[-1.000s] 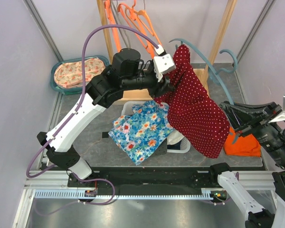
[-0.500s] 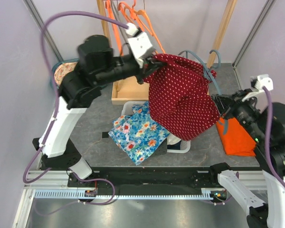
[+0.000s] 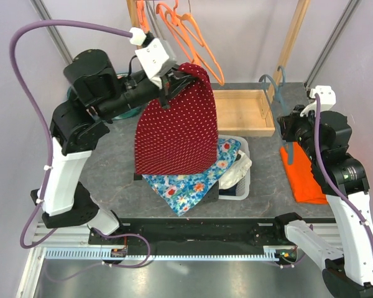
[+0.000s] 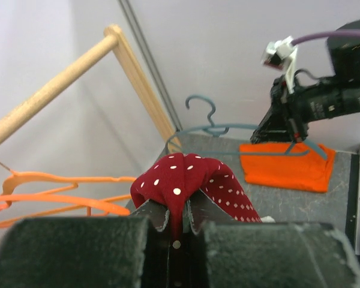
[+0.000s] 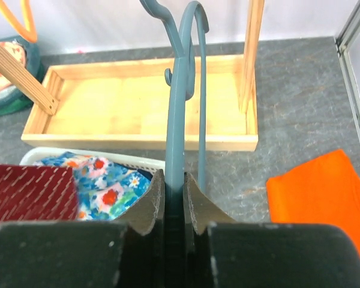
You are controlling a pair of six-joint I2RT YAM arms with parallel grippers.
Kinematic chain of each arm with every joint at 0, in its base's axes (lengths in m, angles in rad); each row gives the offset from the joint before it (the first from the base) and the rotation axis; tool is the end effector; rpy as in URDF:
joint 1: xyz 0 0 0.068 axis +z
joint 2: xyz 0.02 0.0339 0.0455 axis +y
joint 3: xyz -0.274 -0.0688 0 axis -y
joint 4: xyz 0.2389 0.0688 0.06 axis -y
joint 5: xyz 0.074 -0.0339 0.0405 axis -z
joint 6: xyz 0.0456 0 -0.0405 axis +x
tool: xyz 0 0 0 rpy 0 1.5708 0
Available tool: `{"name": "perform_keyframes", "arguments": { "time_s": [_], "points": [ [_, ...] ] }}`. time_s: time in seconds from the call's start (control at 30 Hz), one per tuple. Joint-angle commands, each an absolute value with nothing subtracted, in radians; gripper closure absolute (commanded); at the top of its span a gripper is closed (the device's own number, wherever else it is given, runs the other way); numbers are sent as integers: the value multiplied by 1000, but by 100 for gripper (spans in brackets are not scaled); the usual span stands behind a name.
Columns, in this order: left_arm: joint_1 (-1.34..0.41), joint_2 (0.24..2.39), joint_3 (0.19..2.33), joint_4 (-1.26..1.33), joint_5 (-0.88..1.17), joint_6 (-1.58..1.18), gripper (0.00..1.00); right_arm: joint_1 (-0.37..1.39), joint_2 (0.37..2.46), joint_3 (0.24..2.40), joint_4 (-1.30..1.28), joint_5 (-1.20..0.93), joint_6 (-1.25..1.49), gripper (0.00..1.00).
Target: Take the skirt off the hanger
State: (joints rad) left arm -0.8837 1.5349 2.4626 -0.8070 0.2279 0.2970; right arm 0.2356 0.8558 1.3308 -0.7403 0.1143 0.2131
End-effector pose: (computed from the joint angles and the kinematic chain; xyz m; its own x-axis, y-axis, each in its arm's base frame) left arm 0.1335 -0.1789 0.6287 0.3351 0.0411 -0.9413 0.8338 0.4523 0.3165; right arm 0.1378 0.0277 0.4517 -0.2756 0.1499 -0.9495 -0.0681 0.9822 0.1749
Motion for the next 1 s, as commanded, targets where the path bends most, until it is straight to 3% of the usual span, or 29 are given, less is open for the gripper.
{"name": "perform_keyframes", "arguments": {
  "time_s": [0.0,0.2,0.43,0.67,0.97],
  "points": [
    [-885,1543,2421,-739,127,359,98,235,853,1394,-650,146,213,100],
    [-891,1509,2174,-739,202,339,98,235,883,1472,-637,137,230,100],
    [-926,1496,1965,-700,130,463,98,235,940,1555,-626,126,245,100],
    [-1019,1476,1389,-554,-124,715,98,235,1046,1698,-663,84,262,100],
    [-1025,1483,1206,-667,-37,684,98,236,1201,1876,-693,92,252,100]
  ]
}}
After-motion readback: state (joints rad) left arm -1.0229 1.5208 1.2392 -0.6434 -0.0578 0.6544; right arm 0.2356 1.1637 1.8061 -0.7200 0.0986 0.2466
